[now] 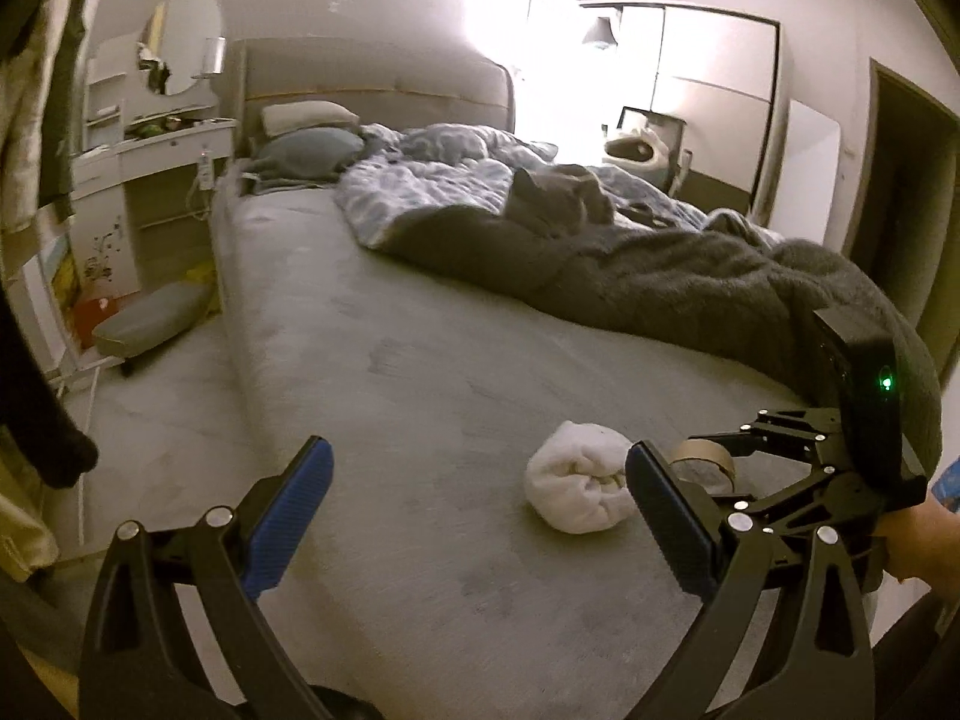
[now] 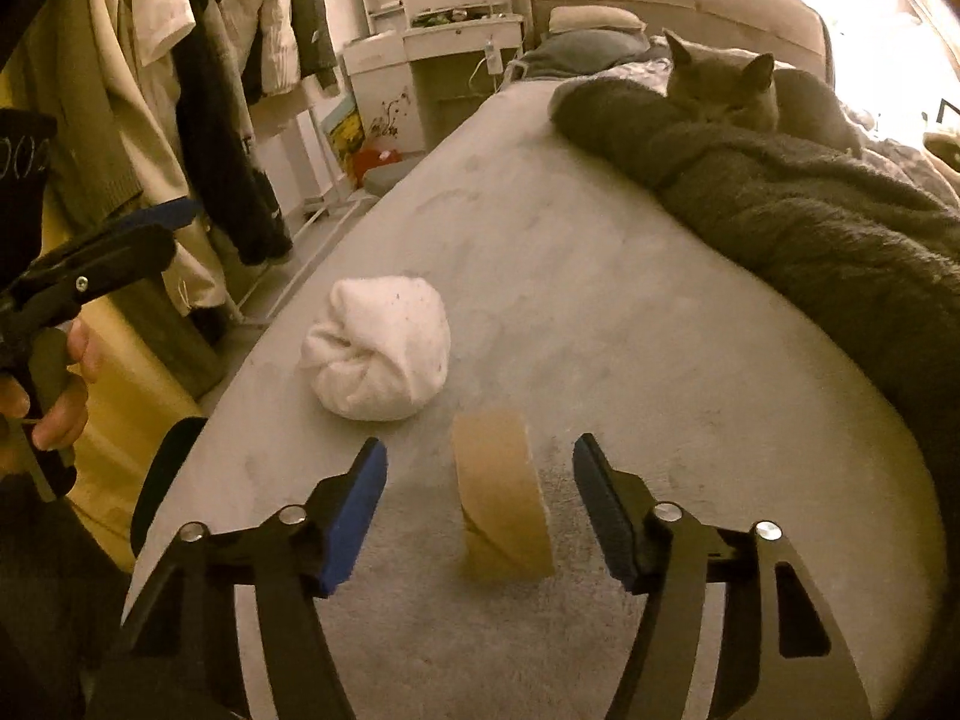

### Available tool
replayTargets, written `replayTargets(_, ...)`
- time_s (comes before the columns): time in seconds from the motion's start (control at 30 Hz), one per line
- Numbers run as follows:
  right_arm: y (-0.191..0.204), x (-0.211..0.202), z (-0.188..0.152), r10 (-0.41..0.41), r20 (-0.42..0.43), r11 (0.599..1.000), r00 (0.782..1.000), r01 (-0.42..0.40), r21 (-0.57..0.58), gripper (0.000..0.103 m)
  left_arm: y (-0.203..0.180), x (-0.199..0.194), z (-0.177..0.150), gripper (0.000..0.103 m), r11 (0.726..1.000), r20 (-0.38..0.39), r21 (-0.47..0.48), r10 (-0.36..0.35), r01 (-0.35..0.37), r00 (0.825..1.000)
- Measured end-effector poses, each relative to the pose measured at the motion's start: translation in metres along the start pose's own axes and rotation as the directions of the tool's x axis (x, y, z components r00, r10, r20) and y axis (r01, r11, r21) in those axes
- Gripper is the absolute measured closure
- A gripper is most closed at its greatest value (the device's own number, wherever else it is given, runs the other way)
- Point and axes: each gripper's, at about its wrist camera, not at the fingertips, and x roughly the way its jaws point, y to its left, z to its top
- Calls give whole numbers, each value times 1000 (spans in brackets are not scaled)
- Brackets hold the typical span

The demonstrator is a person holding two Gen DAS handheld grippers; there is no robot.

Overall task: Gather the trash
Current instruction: 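Grasp the brown cardboard tape roll with the right tool, then grasp the second white fluffy ball with the left tool, then carry the white ball and tape roll over the black bin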

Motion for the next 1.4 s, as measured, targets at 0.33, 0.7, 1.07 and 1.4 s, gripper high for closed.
replayTargets(0.33,-13,8,0,44,-11,999,999,-44,30,60,-18,39,-1,5,995,-83,32,-95,98,992)
replayTargets(0.7,-22,7,1,90,-2,995,996,-90,46,79,-36,66,-10,7,991,-156,56,-115,125,981)
replayTargets(1.07,-33,-12,-1,84,45,994,995,-87,61,81,-56,88,-16,18,989,-214,85,-98,119,972)
replayTargets(1.4,-48,-31,3,17,75,994,997,-25,109,81,-61,103,-19,37,995,-250,77,-41,62,967)
